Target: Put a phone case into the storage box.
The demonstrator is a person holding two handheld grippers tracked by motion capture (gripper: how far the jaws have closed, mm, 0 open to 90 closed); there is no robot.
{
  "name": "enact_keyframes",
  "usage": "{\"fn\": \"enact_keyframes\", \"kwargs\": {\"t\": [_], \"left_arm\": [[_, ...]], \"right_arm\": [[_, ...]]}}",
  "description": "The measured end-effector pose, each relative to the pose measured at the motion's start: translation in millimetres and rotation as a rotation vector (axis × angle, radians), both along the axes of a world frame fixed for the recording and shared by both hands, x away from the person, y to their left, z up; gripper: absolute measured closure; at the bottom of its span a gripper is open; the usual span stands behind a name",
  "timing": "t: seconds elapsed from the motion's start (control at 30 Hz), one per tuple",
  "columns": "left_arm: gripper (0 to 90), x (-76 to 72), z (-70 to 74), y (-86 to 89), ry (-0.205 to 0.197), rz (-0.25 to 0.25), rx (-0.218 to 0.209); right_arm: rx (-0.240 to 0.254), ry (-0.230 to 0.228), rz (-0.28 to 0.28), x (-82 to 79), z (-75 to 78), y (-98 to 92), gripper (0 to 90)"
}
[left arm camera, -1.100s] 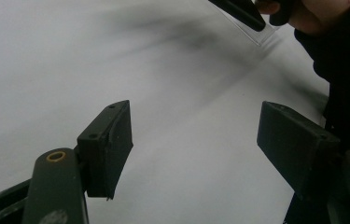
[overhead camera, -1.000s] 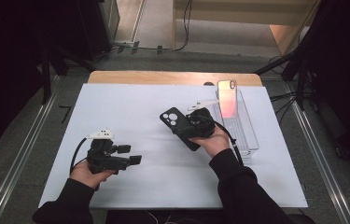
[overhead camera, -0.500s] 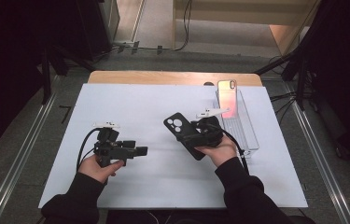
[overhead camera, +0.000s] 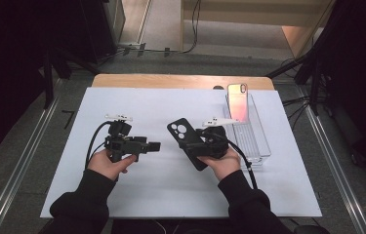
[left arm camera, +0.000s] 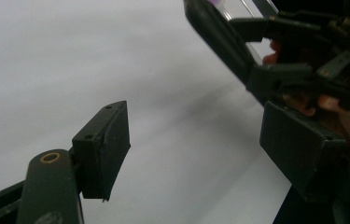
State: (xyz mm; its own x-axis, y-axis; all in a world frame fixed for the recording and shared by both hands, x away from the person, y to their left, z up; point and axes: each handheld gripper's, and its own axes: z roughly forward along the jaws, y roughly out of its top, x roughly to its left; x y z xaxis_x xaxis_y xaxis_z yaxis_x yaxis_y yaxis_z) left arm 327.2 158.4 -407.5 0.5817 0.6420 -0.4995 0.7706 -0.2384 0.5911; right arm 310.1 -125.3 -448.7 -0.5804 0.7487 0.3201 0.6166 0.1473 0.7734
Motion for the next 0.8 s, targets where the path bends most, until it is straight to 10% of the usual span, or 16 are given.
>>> {"fn": "enact_keyframes", "kwargs": {"t": [0.8], "left_arm": [[28.7, 19.0, 6.5, -34.2, -0.036, 0.120, -0.026]], "right_arm": [[0.143, -0.037, -0.124, -18.9, -21.0, 22.5, 13.4]]}}
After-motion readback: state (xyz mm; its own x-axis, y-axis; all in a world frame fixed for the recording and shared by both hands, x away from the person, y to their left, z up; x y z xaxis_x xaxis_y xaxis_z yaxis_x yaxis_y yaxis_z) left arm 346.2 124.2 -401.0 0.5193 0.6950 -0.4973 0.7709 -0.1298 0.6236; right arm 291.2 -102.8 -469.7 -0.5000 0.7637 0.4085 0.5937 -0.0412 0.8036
